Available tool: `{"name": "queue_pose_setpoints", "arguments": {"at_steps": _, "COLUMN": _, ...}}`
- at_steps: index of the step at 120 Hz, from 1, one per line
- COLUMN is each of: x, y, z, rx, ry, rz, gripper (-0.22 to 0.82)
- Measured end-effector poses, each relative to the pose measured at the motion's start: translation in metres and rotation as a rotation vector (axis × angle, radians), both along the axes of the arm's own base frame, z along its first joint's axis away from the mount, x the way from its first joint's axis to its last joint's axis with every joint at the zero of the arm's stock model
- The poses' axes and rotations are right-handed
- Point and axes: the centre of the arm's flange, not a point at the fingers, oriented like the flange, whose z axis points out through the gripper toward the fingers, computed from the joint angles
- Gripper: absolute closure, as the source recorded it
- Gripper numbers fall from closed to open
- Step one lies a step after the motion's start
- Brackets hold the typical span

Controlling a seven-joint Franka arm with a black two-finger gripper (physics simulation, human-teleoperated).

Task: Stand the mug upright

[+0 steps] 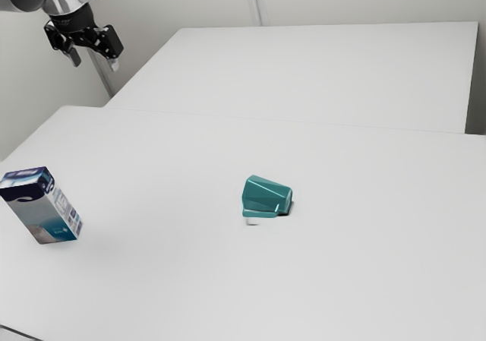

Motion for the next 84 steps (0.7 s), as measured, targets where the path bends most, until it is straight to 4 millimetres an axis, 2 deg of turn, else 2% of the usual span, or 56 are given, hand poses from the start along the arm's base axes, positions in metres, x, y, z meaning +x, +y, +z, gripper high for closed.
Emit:
{"name": "queue_pose_setpoints", "arguments": {"at_steps": 25, "x": 0.005, "y": -0.012, "z": -0.005, "rx": -0.001, "ry": 0.007, "rz": -0.039, "gripper": 0.00}}
{"name": "queue_pose_setpoints", "arguments": {"at_steps": 41, "x": 0.017, "y": -0.018, "z": -0.036, "rx": -0.048, "ry": 0.037, "rz": -0.056, "gripper": 0.00}}
{"name": "queue_pose_setpoints", "arguments": {"at_steps": 49, "x": 0.026, "y": -0.022, "z": -0.060, "rx": -0.111, "ry": 0.065, "rz": -0.057, "gripper": 0.00}}
{"name": "queue_pose_setpoints", "arguments": {"at_steps": 63, "x": 0.036, "y": -0.028, "z": -0.118, "rx": -0.291, "ry": 0.134, "rz": -0.029, "gripper": 0.00}}
{"name": "queue_pose_setpoints", "arguments": {"at_steps": 78, "x": 0.051, "y": -0.005, "z": -0.179, "rx": -0.455, "ry": 0.186, "rz": 0.069, "gripper": 0.00}}
{"name": "queue_pose_setpoints", "arguments": {"at_steps": 84, "x": 0.055, "y": -0.002, "z": -0.199, "rx": -0.512, "ry": 0.201, "rz": 0.097, "gripper": 0.00}}
